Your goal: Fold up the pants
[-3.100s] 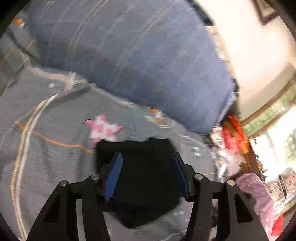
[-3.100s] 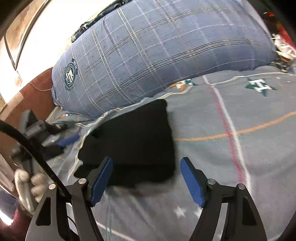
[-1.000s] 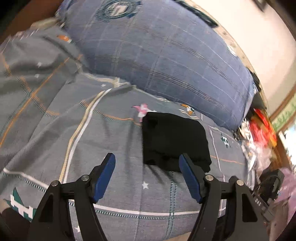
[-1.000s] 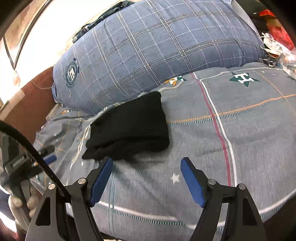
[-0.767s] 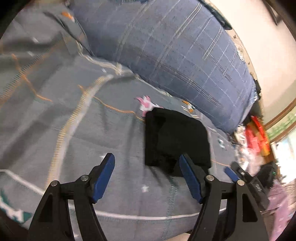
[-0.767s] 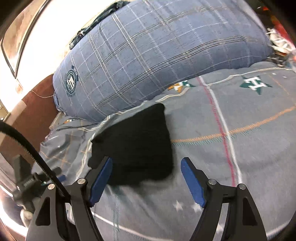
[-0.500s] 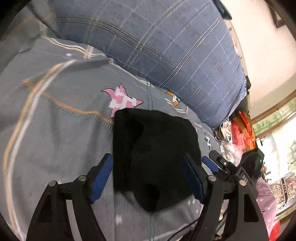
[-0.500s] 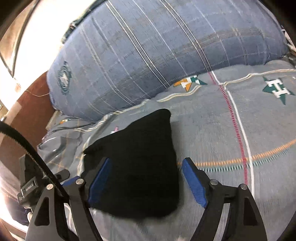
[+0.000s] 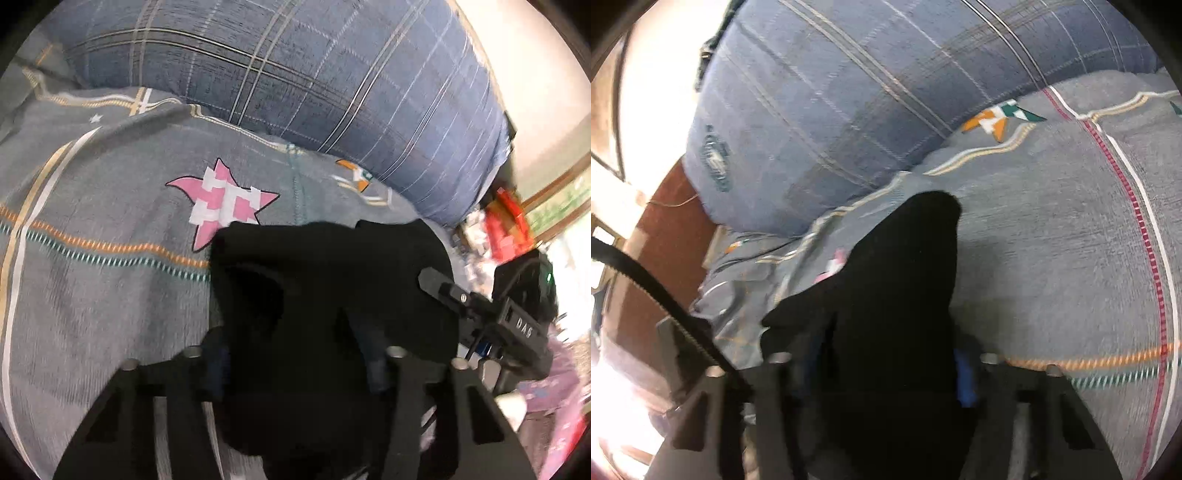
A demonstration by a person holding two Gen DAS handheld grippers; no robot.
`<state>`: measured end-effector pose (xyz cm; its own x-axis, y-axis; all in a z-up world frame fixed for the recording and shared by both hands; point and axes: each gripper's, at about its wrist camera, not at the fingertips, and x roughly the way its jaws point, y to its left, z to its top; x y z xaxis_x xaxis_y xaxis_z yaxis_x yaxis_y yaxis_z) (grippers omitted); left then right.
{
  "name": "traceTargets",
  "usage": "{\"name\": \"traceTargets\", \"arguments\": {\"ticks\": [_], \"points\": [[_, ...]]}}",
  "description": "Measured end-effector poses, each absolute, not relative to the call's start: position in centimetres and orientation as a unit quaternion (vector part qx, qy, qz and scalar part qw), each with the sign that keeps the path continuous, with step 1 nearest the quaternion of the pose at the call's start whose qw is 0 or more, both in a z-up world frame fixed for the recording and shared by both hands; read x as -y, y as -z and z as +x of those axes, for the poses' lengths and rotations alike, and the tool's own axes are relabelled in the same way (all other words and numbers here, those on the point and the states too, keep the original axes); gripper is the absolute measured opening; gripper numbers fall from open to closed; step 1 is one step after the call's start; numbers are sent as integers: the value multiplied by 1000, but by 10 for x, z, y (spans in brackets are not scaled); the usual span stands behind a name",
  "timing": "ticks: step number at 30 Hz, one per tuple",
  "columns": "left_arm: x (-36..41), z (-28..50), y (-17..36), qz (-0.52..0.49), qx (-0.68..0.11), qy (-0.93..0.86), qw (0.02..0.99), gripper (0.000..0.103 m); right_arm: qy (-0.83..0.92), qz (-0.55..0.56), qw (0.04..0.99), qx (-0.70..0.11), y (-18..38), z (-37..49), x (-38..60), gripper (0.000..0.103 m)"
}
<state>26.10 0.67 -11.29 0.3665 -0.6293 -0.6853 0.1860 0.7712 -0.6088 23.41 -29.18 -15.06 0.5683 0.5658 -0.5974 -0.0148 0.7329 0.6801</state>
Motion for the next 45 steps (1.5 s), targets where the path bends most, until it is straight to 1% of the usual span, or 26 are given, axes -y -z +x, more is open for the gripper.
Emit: {"name": "traceTargets", "arguments": {"ticks": [1,2,13,18,20,23,27,31,35,36,37,38,39,41,45], "points": [[-11,260,110,-228,-498,256,796,44,-179,315,829,-426,142,228,290,53],[-14,253,103,-232,-492,257,799,44,-184,311,831,-422,135,223,287,51],[-34,208,3,-225,-405,261,847,44,-236,293,862,-340,30,174,263,51],[-29,216,-24,-201,-390,246,864,44,-236,287,871,-322,3,173,259,51],[-28,221,-25,-197,-393,242,865,44,-231,287,871,-324,0,179,259,51],[-23,237,-16,-193,-405,232,863,44,-220,287,870,-335,8,192,261,51],[-15,258,12,-193,-432,222,853,44,-206,309,858,-356,36,212,269,51],[-8,285,54,-202,-468,208,835,44,-183,333,841,-385,82,239,278,51],[-4,316,109,-202,-513,167,818,46,-153,339,827,-421,132,265,282,51],[-5,321,120,-205,-523,160,812,51,-138,333,825,-435,146,272,282,53],[-10,325,129,-228,-529,173,799,51,-117,321,827,-446,157,277,282,61],[-15,326,130,-242,-532,180,791,51,-107,319,828,-448,164,279,284,68],[-19,325,127,-251,-532,189,786,51,-105,328,826,-446,167,278,288,72],[-32,317,110,-251,-513,200,796,50,-119,343,820,-443,163,273,295,74],[-50,299,70,-254,-460,203,826,50,-121,301,858,-399,124,257,302,74]]}}
